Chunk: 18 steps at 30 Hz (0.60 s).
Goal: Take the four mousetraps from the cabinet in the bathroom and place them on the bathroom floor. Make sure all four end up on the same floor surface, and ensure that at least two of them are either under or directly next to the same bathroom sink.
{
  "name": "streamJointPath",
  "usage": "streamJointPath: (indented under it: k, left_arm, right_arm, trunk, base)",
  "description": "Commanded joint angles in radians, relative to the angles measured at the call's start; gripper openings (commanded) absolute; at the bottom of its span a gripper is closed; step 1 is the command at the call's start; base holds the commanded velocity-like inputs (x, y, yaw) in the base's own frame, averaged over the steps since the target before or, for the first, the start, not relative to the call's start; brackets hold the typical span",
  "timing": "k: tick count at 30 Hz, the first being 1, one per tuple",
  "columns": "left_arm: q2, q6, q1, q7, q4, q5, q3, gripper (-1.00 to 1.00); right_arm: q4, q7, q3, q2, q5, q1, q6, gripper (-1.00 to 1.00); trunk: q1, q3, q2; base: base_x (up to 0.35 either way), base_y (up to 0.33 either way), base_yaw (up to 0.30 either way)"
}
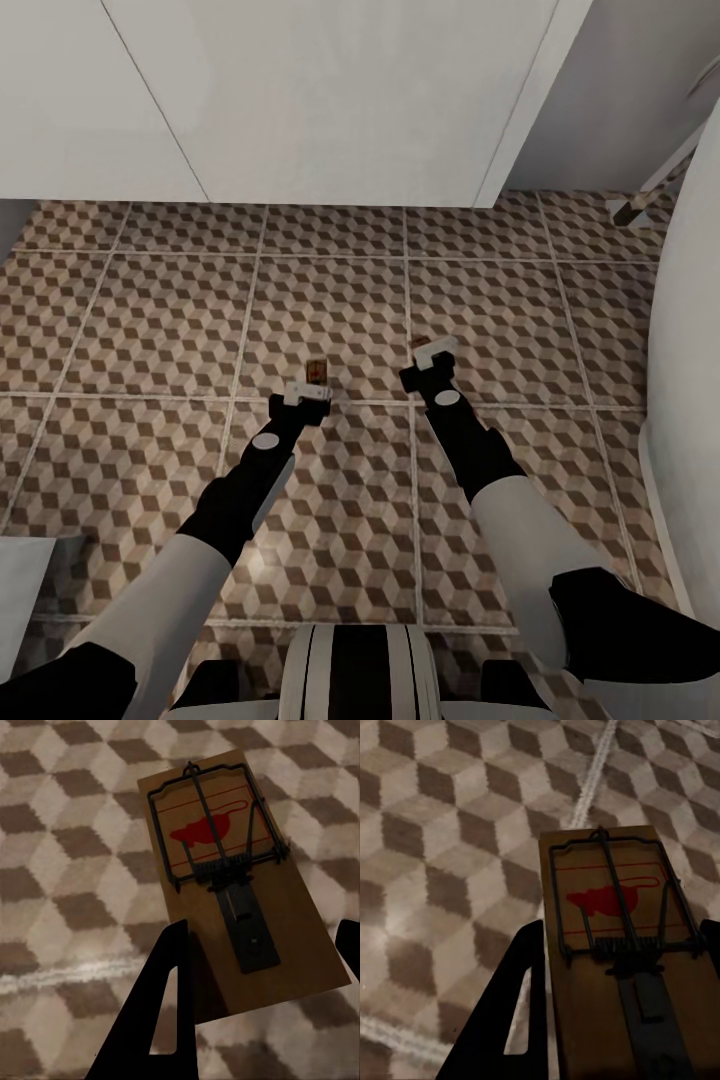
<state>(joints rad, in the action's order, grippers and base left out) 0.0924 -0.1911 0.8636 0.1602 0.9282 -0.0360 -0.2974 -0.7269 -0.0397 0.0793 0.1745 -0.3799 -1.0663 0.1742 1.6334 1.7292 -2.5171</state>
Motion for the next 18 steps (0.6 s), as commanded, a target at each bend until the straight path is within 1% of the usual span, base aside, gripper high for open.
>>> streamJointPath:
  k: [1,3,7,18]
  left_arm:
    - [-0.001,-0.005,-0.001,0.007,0.001,-0.003,-0.003,-1.0]
    - [-0.001,-0.005,-0.006,0.007,0.0,-0.003,-0.003,-1.0]
    - [-0.002,-0.005,-0.008,0.007,0.0,-0.002,-0.003,-1.0]
    - [-0.002,-0.005,-0.011,0.008,0.001,-0.002,-0.003,-1.0]
  right_arm:
    - [-0.001,0.002,0.002,0.0,-0.008,0.0,0.002,-1.0]
    - [-0.001,0.017,0.002,0.0,-0.008,-0.001,-0.013,-1.0]
    - [0.001,0.027,0.002,0.0,-0.008,0.0,-0.022,-1.0]
    - [0.012,0.03,0.002,0.0,-0.007,0.0,-0.023,-1.0]
  trunk:
    - [0.0,0.001,0.0]
    - [0.0,0.001,0.0]
    - [0.0,0.001,0.0]
    - [0.0,0.001,0.0]
  base:
    - [0.0,0.0,0.0]
    - [0.0,0.0,0.0]
    - [0.0,0.0,0.0]
    - [0.0,0.0,0.0]
